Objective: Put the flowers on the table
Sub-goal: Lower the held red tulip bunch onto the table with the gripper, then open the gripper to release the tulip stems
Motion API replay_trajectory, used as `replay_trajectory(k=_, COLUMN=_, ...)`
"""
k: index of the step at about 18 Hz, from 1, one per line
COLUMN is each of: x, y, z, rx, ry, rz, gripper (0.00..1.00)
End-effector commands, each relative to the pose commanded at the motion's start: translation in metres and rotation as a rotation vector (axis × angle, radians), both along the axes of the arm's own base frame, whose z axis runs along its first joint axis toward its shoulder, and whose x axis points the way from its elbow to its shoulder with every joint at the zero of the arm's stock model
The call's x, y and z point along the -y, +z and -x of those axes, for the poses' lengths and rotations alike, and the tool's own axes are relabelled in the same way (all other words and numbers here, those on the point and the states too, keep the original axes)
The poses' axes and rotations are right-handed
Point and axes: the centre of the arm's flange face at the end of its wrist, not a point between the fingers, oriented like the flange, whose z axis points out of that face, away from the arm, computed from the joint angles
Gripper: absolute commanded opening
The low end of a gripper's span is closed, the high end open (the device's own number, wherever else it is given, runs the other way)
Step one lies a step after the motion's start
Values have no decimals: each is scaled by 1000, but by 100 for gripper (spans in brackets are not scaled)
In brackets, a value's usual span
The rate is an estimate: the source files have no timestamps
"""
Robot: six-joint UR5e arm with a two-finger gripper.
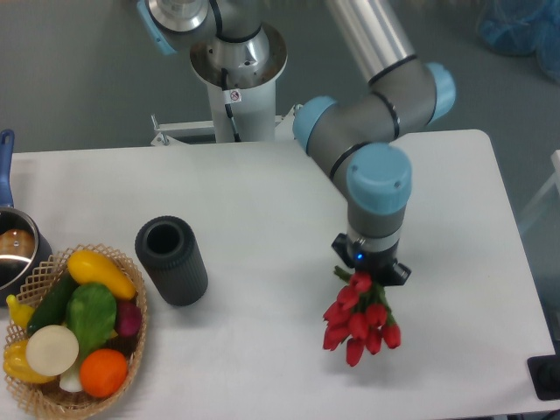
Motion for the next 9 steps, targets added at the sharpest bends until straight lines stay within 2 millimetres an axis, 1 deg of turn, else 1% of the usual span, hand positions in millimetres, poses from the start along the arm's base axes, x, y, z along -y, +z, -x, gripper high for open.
replay_trajectory(k=1, x=-3, y=-3, z=-4, rx=4, ry=-9, rz=3, gripper=37)
replay_trajectory(k=2, x=-9, y=-8, z=-10, rx=9, ry=-24, rz=9, gripper=43)
replay_trajectory(k=3, x=-11, y=-12, z=-12, rx=10, ry=-32, rz=13, gripper=54)
replay_trajectory(k=5, x=-11, y=-18, z=-14, rx=16, ry=-35, rz=17, gripper=73)
replay_trajectory(k=6, x=-13, y=-18, z=-17, rx=16, ry=-43, rz=18, gripper=90)
replay_trajectory(k=7, x=-15, y=-16, z=-18, rx=13, ry=-43, rz=15, gripper=96)
replay_trajectory(k=8, x=-16, y=-13, z=-18, rx=-1, ry=-41, rz=4, gripper=100)
replay_trajectory(k=9, x=-17, y=-8, z=-16, rx=-22, ry=-41, rz=-13, gripper=100)
